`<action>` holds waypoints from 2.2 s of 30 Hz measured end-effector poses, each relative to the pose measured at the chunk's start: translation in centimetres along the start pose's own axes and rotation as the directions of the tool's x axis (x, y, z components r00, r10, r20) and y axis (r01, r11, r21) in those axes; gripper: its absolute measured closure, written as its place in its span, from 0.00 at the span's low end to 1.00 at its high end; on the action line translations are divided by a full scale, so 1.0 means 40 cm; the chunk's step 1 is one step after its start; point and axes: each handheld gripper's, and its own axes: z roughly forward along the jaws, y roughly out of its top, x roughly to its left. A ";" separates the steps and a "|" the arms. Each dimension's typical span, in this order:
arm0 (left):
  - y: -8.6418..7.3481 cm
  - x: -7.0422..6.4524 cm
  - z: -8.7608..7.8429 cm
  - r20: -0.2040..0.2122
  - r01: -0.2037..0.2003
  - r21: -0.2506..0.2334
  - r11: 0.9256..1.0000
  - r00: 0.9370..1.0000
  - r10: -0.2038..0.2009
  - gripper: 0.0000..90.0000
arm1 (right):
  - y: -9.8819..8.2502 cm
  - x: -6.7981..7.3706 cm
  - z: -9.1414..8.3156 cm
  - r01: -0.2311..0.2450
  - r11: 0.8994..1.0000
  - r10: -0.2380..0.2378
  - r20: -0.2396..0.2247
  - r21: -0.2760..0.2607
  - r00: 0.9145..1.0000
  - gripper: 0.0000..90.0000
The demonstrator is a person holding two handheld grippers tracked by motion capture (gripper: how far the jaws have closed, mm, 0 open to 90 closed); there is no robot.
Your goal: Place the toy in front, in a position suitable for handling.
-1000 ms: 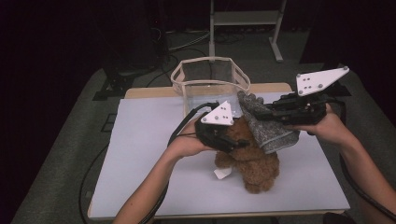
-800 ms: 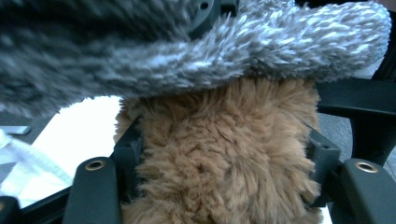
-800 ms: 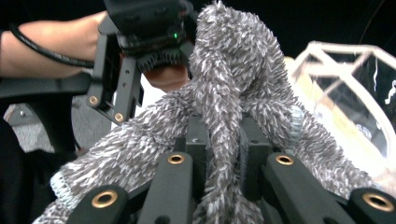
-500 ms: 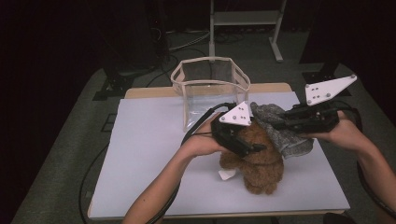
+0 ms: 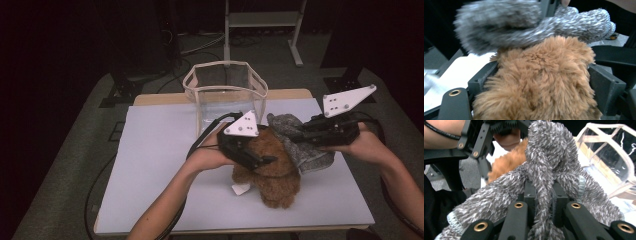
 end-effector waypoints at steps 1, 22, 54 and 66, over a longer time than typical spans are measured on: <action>-0.013 0.001 -0.009 0.003 0.000 0.000 1.000 1.000 0.000 0.25 | -0.001 0.002 0.007 0.002 1.000 -0.002 -0.004 0.008 1.000 0.87; 0.040 -0.020 0.084 0.041 -0.014 -0.048 0.999 0.999 0.016 0.25 | 0.035 -0.002 0.004 0.014 1.000 -0.014 -0.012 0.017 1.000 0.87; -0.068 -0.019 0.148 0.059 0.119 -0.169 0.978 0.992 -0.111 0.50 | -0.001 0.008 -0.018 -0.015 0.999 0.016 0.016 -0.037 1.000 0.86; -0.057 -0.028 0.096 0.050 0.091 -0.181 0.979 0.995 -0.083 0.52 | 0.012 0.017 -0.083 0.023 1.000 -0.022 0.055 -0.012 0.998 0.86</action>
